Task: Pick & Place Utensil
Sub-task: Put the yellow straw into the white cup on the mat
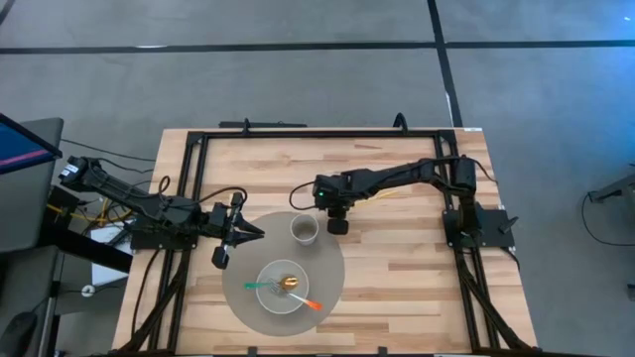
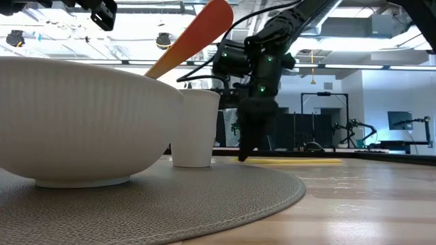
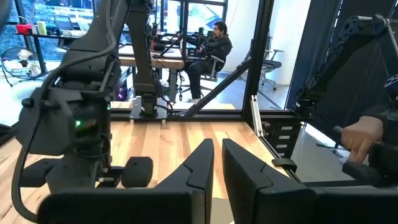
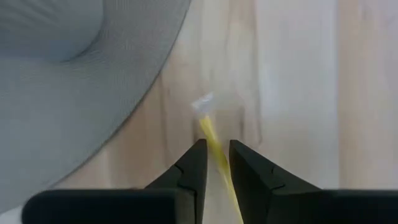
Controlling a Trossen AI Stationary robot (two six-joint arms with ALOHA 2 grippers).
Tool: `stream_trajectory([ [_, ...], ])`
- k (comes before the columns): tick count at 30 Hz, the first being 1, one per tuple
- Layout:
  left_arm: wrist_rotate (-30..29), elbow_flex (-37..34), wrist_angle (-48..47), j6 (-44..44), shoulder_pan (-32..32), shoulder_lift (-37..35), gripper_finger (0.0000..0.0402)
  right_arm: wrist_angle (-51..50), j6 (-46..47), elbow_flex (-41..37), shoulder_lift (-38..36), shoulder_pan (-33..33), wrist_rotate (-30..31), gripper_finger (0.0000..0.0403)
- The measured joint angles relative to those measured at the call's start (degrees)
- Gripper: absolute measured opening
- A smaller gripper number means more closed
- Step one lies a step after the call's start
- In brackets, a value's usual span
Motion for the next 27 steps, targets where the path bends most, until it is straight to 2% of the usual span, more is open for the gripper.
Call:
stream_trajectory([
  [9,0.0,0.0,0.0,0.0,0.0,0.0,0.0034,5.1,-3.8,-2.8,-0.3,-0.7,0.9,0.0059],
  [15,0.0,0.0,0.0,0.0,0.0,0.0,0.0034,5.8,-3.3,-2.8,-0.2,-1.2,0.8,0.0008],
  [22,0.0,0.0,0.0,0.0,0.0,0.0,0.0034,4.3,6.0,-2.8,-0.7,-0.7,1.3,0.0003],
  [27,0.0,0.0,-0.4,0.0,0.0,0.0,0.0034,-7.2,12.0,0.2,-4.4,1.4,1.5,0.0003],
])
